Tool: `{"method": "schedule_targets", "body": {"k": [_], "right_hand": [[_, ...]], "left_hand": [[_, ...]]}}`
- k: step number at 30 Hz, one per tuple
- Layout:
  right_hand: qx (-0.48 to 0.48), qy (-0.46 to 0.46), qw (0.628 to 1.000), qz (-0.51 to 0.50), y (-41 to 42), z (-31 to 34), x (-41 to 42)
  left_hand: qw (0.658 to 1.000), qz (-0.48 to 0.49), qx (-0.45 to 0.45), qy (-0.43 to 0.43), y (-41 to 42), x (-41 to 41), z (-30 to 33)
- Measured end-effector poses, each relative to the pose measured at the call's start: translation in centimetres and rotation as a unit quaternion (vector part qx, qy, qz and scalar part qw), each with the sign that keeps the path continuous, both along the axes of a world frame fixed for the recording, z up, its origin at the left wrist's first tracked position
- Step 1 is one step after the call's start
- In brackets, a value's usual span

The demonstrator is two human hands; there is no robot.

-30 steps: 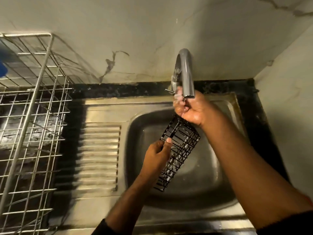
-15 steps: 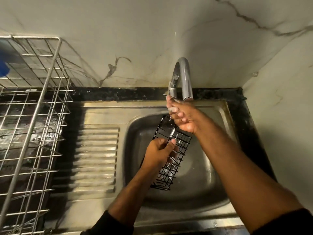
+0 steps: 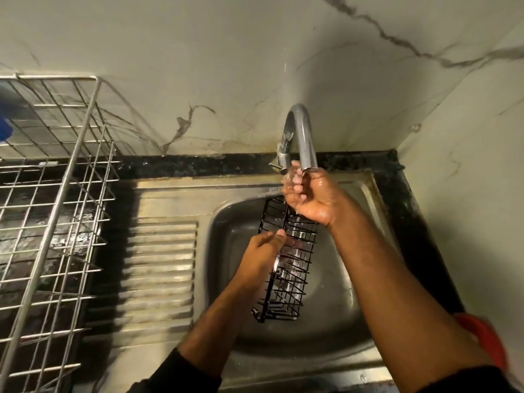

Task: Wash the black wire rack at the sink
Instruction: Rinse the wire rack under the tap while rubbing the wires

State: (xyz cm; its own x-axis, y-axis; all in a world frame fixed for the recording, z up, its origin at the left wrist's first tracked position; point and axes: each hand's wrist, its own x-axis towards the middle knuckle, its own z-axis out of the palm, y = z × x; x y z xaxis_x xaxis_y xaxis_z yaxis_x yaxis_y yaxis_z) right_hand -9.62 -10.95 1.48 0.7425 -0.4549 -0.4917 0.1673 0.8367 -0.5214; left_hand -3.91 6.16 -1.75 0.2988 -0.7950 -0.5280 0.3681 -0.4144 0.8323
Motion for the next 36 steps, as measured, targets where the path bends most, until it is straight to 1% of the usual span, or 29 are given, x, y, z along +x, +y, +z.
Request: {"method": "schedule_targets", "body": {"k": [1, 2, 4, 5, 6, 7, 9, 11, 12, 13, 17, 19, 21, 22, 24, 25, 27, 30, 33, 36], "right_hand": [[-0.028, 0.018, 0.999, 0.000, 0.1, 0.4, -0.3], [-0.079, 0.053, 0.995, 0.006, 0.1, 0.7, -0.6], [-0.201, 0.123, 0.971, 0.037, 0.8, 1.3, -1.4], [-0.232, 0.130, 0.963, 0.040, 1.3, 1.6, -1.5], [-0.231, 0.124, 0.965, 0.027, 1.5, 1.7, -1.5], [-0.197, 0.113, 0.974, 0.000, 1.8, 2.1, -1.2], [-0.075, 0.099, 0.988, -0.092, 1.7, 2.7, -0.4], [0.040, 0.086, 0.981, -0.171, 1.9, 3.0, 0.5], [0.071, 0.077, 0.976, -0.191, 2.0, 3.0, 0.7], [0.080, 0.069, 0.975, -0.194, 2.1, 3.1, 0.8], [0.024, 0.080, 0.988, -0.126, 2.5, 3.2, 0.6], [-0.063, 0.106, 0.989, -0.076, 2.8, 3.0, 0.2], [-0.186, 0.124, 0.975, -0.004, 3.2, 2.8, -0.8], [-0.233, 0.125, 0.964, 0.013, 3.3, 2.4, -1.3], [-0.290, 0.126, 0.949, -0.007, 3.5, 2.2, -2.8], [-0.301, 0.128, 0.945, -0.025, 3.3, 2.0, -3.4], [-0.317, 0.137, 0.939, -0.015, 3.1, 1.9, -4.2], [-0.271, 0.131, 0.953, -0.034, 2.6, 2.0, -4.0], [-0.277, 0.146, 0.950, 0.013, 2.0, 2.9, -3.5], [-0.250, 0.142, 0.957, -0.037, 1.6, 3.6, -2.8]], "left_hand": [[1.000, 0.005, 0.001, -0.014, 0.1, 0.0, -0.1], [1.000, 0.012, 0.001, -0.017, 0.1, -0.1, -0.2], [1.000, 0.026, 0.000, -0.015, 0.2, -0.4, -0.6], [0.999, 0.032, -0.001, -0.021, 0.1, -0.4, -0.7], [0.999, 0.039, 0.001, -0.027, -0.1, -0.5, -0.5], [0.998, 0.048, 0.002, -0.031, -0.2, -0.6, -0.4], [0.997, 0.062, -0.005, -0.039, -0.5, -0.9, 0.1], [0.997, 0.069, -0.007, -0.044, -0.5, -0.9, 0.4], [0.996, 0.075, -0.008, -0.046, -0.4, -0.8, 0.5], [0.996, 0.080, -0.010, -0.049, -0.4, -0.7, 0.5], [0.994, 0.092, -0.018, -0.049, -0.1, -0.3, 0.5], [0.993, 0.107, -0.022, -0.034, 0.0, -0.3, 0.5], [0.993, 0.119, -0.024, -0.014, -0.1, -0.4, 0.7], [0.992, 0.119, -0.029, -0.014, -0.2, -0.4, 0.8], [0.991, 0.124, -0.045, -0.017, -0.1, -0.9, 0.8], [0.991, 0.120, -0.047, -0.019, -0.2, -1.0, 0.8], [0.992, 0.114, -0.047, -0.022, -0.2, -1.0, 0.6], [0.992, 0.109, -0.048, -0.031, -0.1, -0.8, 0.4], [0.993, 0.104, -0.044, -0.023, -0.2, -1.2, -0.3], [0.992, 0.111, -0.042, -0.034, -0.5, -1.3, -1.4]]}}
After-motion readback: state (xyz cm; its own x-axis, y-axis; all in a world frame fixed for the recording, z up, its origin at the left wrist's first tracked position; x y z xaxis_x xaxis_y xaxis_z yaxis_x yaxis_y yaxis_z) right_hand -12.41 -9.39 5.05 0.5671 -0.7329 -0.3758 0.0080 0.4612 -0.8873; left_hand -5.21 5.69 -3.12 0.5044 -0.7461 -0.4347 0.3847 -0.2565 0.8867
